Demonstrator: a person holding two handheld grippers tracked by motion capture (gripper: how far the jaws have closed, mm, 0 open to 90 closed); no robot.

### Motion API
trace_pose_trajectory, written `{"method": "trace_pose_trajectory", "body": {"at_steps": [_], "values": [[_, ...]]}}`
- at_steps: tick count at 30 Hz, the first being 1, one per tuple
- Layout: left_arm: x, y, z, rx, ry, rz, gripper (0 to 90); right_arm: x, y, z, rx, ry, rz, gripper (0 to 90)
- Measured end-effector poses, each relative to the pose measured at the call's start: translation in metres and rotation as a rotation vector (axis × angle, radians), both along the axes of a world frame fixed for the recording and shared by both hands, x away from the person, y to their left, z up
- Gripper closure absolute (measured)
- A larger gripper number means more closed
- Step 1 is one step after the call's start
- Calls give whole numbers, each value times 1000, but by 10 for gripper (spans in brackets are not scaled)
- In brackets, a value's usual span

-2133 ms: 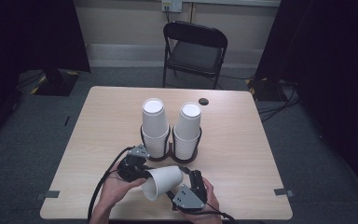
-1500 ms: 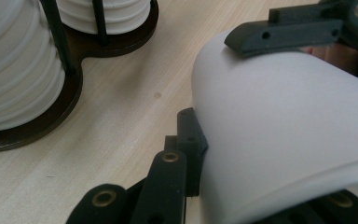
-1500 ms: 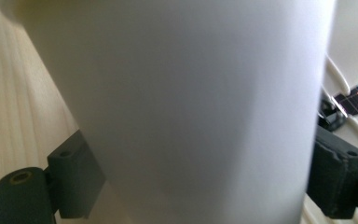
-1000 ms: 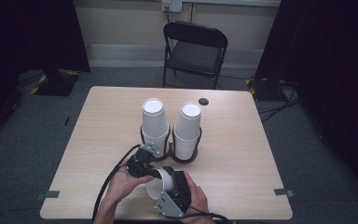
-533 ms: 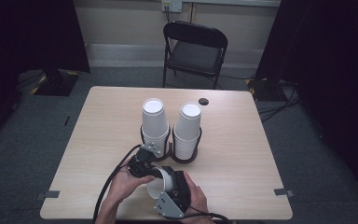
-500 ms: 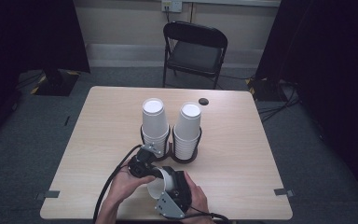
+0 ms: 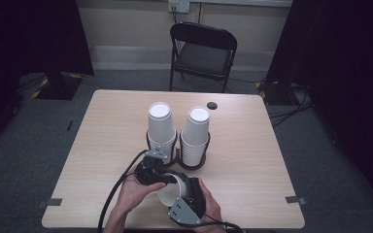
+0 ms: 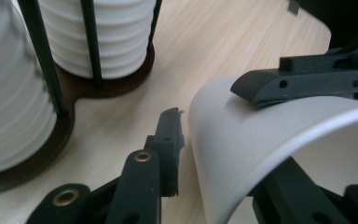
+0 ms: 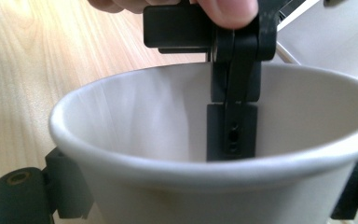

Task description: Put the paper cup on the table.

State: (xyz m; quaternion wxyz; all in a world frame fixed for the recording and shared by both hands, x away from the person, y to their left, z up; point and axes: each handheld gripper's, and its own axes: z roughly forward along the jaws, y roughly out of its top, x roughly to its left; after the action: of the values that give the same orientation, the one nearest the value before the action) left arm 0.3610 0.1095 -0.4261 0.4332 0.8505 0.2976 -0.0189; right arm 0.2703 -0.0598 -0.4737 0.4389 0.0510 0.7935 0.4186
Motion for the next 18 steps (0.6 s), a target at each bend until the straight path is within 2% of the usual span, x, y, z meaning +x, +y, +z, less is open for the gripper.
{"method": "trace_pose_trajectory", "body": {"at_steps": [2, 4, 8, 9, 10, 11, 15, 16, 18], "values": [[-1, 3, -1, -26, -13, 17, 645, 3, -3, 1, 31, 21, -6, 123], [-1, 5, -2, -41, -31, 39, 632, 3, -4, 1, 40, 25, -12, 123], [-2, 8, -5, -55, -60, 68, 487, 9, -9, 2, 76, 56, -21, 123], [-4, 8, -5, -61, -79, 80, 487, 9, -10, 2, 82, 61, -26, 123], [-6, 12, -6, -76, -104, 84, 468, 10, -12, 2, 102, 86, -33, 124], [-6, 12, -6, -76, -104, 84, 450, 10, -12, 2, 102, 86, -33, 124], [-11, 19, -8, -115, -164, 123, 403, 12, -13, 4, 127, 111, -38, 124], [-12, 20, -8, -127, -172, 131, 375, 13, -13, 5, 136, 125, -38, 124], [-13, 24, -10, -164, -174, 139, 374, 14, -14, 5, 151, 144, -42, 125]]}}
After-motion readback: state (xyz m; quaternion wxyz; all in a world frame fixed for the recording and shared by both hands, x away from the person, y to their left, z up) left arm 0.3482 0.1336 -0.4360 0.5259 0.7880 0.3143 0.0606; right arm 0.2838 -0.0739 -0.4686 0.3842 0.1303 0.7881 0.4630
